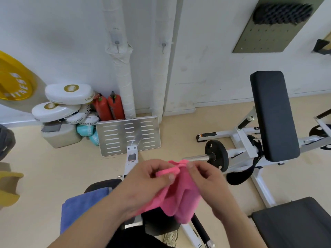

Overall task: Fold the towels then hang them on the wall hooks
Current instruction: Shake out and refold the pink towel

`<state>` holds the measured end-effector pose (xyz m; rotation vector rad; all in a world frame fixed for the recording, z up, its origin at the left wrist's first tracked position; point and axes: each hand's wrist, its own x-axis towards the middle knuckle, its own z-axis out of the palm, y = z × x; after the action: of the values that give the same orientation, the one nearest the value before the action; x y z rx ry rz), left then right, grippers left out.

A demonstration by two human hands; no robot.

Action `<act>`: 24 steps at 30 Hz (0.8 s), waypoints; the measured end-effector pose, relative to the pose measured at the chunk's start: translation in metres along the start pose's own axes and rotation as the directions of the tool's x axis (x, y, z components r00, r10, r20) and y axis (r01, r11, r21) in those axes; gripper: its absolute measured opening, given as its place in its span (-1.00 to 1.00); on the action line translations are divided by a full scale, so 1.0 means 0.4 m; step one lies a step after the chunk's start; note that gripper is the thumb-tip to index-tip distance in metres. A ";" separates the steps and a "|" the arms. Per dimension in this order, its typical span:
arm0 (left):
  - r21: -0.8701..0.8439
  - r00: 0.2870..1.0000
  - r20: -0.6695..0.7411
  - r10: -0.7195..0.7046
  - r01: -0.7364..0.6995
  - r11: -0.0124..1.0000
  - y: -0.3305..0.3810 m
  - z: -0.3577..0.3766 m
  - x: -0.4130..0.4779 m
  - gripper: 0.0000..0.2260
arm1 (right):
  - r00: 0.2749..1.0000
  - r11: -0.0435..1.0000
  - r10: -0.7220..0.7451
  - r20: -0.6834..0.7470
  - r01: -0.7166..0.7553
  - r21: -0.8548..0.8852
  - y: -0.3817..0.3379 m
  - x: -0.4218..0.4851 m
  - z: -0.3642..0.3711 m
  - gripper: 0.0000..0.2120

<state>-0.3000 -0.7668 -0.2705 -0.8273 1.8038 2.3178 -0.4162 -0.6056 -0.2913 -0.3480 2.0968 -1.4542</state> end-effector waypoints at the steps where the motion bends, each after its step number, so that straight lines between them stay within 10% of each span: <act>1: 0.029 1.000 -0.005 0.018 -0.018 0.999 -0.005 0.012 -0.006 -0.86 | 0.999 0.999 -0.031 0.043 0.030 0.023 -0.009 -0.008 0.021 -0.81; 10: 0.416 0.957 -0.141 0.254 -0.175 0.892 -0.025 -0.039 -0.038 -0.54 | 0.936 0.951 -0.185 0.299 0.247 -0.185 -0.055 -0.037 0.030 -0.82; 14: 0.631 0.910 -0.074 0.407 -0.274 0.726 -0.041 -0.048 -0.033 -0.78 | 0.913 0.934 -0.152 0.380 0.258 -0.248 -0.082 -0.037 0.044 -0.78; 24: 0.569 0.807 -0.402 0.433 -0.151 0.808 -0.017 -0.115 -0.029 -0.84 | 0.971 0.836 0.036 0.237 0.100 -0.539 0.004 -0.003 -0.058 -0.80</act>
<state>-0.2710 -0.8040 -0.2782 -1.2086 2.8029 1.6601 -0.4283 -0.5865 -0.2863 -0.7413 2.2754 -0.7417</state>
